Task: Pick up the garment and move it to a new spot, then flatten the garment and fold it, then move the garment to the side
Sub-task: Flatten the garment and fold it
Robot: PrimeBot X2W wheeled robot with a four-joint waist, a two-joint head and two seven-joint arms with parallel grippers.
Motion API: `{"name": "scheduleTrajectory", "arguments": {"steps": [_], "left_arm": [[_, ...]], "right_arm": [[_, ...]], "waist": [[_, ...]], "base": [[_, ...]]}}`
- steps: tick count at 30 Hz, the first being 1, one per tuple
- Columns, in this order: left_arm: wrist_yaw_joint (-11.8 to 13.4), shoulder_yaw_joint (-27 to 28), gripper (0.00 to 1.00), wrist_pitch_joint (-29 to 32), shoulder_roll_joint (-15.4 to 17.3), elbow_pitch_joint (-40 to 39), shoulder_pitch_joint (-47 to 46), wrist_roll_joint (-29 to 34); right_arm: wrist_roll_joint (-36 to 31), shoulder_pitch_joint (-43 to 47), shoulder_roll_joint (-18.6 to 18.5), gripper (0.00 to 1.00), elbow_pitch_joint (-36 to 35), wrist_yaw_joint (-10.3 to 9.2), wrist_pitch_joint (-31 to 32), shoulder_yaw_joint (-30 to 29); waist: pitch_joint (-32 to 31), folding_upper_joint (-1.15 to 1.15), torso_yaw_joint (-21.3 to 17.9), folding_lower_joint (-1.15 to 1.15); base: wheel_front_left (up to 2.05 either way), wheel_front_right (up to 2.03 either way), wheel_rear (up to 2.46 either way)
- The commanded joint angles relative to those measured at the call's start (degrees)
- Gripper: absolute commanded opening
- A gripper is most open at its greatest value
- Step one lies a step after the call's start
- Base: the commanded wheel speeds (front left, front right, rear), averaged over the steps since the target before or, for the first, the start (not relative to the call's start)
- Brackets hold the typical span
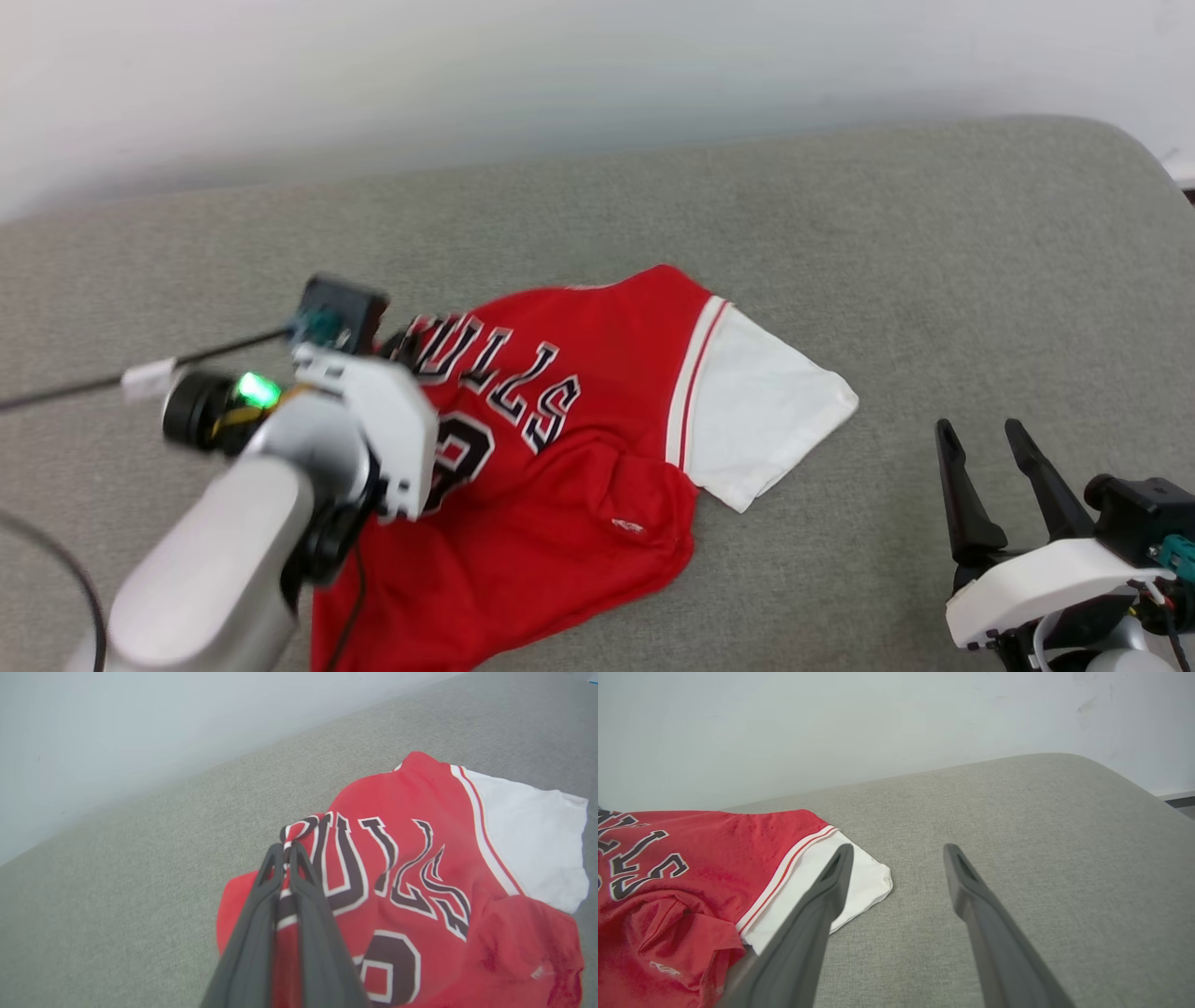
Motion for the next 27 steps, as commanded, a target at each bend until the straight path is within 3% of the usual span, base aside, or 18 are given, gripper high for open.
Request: {"name": "scheduleTrajectory", "arguments": {"steps": [1, 6, 10, 11, 12, 13, 21, 27], "left_arm": [[1.2, 0.7, 0.0, -0.5, 0.1, -0.7, 2.9, -1.2], [5.2, 3.6, 0.0, -1.6, -0.2, -1.1, 15.1, -7.4], [5.3, 4.1, 0.0, -3.6, -2.1, 1.1, 20.9, -10.7], [5.0, 4.2, 0.13, -4.4, -2.8, 1.7, 21.8, -11.2], [4.7, 4.2, 0.44, -5.4, -3.2, 2.1, 22.3, -11.2], [4.5, 4.2, 1.0, -6.8, -3.7, 2.3, 22.4, -11.1], [1.3, 5.7, 1.0, -21.0, -7.3, 3.6, 21.0, -9.0], [1.5, 6.7, 1.0, -31.4, -8.3, 3.2, 20.3, -5.5]], "right_arm": [[-0.1, 0.6, 0.0, 1.0, -0.3, -0.02, 0.3, -0.2], [0.3, 1.8, 0.0, 1.0, -0.9, -0.02, 1.4, -0.3], [0.1, 2.2, 0.0, 1.0, -1.4, -0.02, 2.2, -0.5], [-0.1, 2.2, 0.0, 1.0, -1.6, -0.02, 2.5, -0.6], [-0.3, 2.3, 0.0, 1.0, -1.8, -0.02, 2.7, -0.7], [-0.3, 2.4, 0.0, 1.0, -2.0, -0.02, 2.8, -0.8], [-1.3, 3.2, 0.0, 1.0, -3.9, -0.02, 4.6, -1.9], [-1.1, 3.8, 0.0, 1.0, -4.4, -0.02, 5.5, -2.3]], "waist": [[-1.2, 0.0, 1.2, 0.0], [-2.5, 0.0, 1.9, 0.0], [-3.2, 0.0, 2.2, 0.0], [-3.4, 0.0, 2.3, 0.0], [-3.5, 0.0, 2.3, 0.0], [-3.7, 0.0, 2.4, 0.0], [-5.2, 0.0, 3.7, 0.0], [-6.3, 0.0, 4.0, 0.0]], "base": [[0.0, 0.0, 0.0], [0.0, 0.0, 0.0], [0.0, 0.0, 0.0], [0.0, 0.0, 0.0], [0.0, 0.0, 0.0], [0.0, 0.0, 0.0], [0.0, 0.0, 0.0], [0.0, 0.0, 0.0]]}}
